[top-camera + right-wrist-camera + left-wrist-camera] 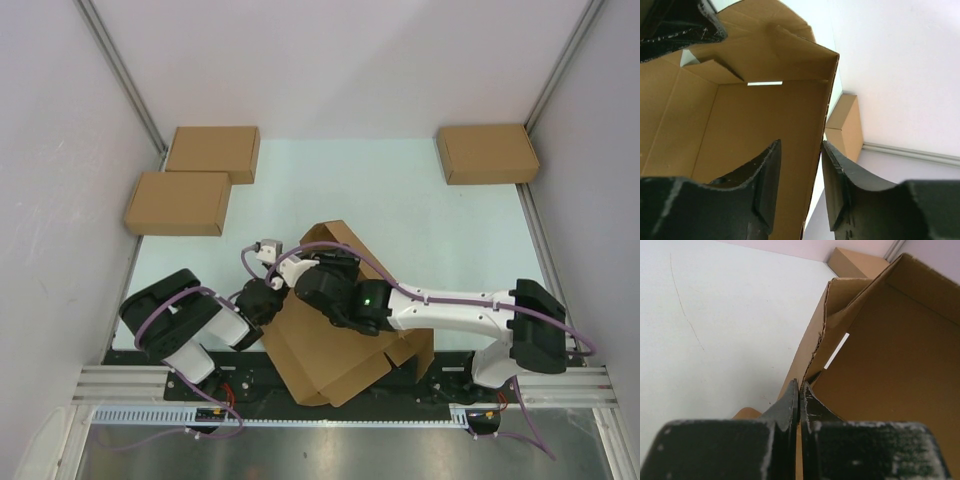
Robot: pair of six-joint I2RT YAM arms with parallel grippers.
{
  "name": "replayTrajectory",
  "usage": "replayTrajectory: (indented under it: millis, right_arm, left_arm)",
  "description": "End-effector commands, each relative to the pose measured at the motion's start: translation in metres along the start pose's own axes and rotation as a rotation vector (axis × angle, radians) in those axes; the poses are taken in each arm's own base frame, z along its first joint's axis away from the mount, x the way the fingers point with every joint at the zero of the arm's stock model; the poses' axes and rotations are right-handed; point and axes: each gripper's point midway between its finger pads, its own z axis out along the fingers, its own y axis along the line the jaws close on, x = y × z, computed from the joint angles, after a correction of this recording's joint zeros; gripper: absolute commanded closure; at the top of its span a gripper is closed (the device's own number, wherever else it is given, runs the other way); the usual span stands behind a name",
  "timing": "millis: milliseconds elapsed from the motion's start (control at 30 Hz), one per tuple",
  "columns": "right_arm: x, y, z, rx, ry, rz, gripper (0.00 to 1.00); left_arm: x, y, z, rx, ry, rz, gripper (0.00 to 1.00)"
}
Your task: Fold the paper box
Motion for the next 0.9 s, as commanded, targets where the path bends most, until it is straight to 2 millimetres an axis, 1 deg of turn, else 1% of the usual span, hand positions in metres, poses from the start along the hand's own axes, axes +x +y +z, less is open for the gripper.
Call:
replayTrajectory:
  millis: [0,300,433,467,500,533,600,633,700,867]
  right_arm:
    - [-0.014,-0.023,-0.015,0.021,-0.085,0.117,0.54]
    - [-0.028,-0.049,-0.032,0.04,-0.171,0.218,0.5]
    - [-0.034,-0.069,-0.043,0.061,-0.217,0.297,0.48]
    - [-0.033,-0.072,-0.044,0.062,-0.218,0.313,0.47]
    - [-0.032,-0.08,-0.044,0.065,-0.221,0.354,0.47]
    - [-0.033,-0.081,-0.043,0.044,-0.23,0.377,0.46]
    - [-0.023,-0.084,-0.038,0.011,-0.2,0.398,0.46]
    - [-0.024,-0.083,-0.037,-0.01,-0.203,0.428,0.46]
    - [-0.017,-0.081,-0.035,-0.028,-0.184,0.423,0.47]
    - [-0.011,-0.069,-0.032,-0.094,-0.165,0.448,0.49]
  left_arm:
    - [-0.056,-0.032,0.001,0.112,-0.226,-0.093,1.0]
    - [-0.054,-0.032,0.003,0.106,-0.224,-0.081,1.0]
    - [-0.054,-0.034,0.003,0.11,-0.224,-0.076,1.0]
    - [-0.054,-0.035,0.003,0.113,-0.225,-0.072,1.0]
    - [-0.054,-0.035,0.003,0.115,-0.225,-0.073,1.0]
    - [-0.054,-0.036,0.003,0.115,-0.225,-0.072,1.0]
    - [-0.054,-0.037,0.003,0.117,-0.224,-0.07,1.0]
    - [-0.054,-0.037,0.003,0.116,-0.225,-0.071,1.0]
    - [-0.054,-0.038,0.003,0.117,-0.225,-0.071,1.0]
    - [-0.055,-0.038,0.003,0.114,-0.231,-0.069,1.0]
